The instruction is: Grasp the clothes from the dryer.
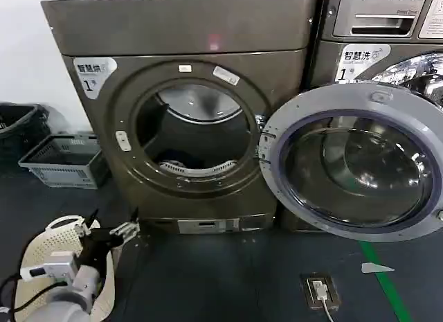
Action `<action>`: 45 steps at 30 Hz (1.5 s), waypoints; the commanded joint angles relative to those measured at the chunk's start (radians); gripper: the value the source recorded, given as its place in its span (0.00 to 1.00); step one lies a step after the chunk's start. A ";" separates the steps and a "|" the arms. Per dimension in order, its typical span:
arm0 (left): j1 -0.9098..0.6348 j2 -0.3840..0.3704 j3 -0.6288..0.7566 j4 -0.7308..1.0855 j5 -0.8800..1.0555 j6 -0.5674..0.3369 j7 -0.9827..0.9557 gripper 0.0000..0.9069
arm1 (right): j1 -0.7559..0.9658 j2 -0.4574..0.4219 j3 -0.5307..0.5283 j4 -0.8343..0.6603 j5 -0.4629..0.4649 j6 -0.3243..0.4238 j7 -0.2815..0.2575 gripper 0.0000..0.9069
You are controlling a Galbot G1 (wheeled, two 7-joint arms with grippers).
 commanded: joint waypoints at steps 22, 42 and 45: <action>0.003 -0.006 0.025 0.000 0.051 0.049 0.038 1.00 | 0.001 -0.002 0.002 -0.019 0.022 0.042 0.050 1.00; 0.012 -0.002 0.025 -0.004 0.067 0.049 0.055 1.00 | -0.006 0.003 0.008 -0.031 0.041 0.069 0.060 1.00; 0.011 -0.003 0.028 -0.001 0.074 0.049 0.055 1.00 | -0.006 0.001 0.008 -0.035 0.040 0.071 0.060 1.00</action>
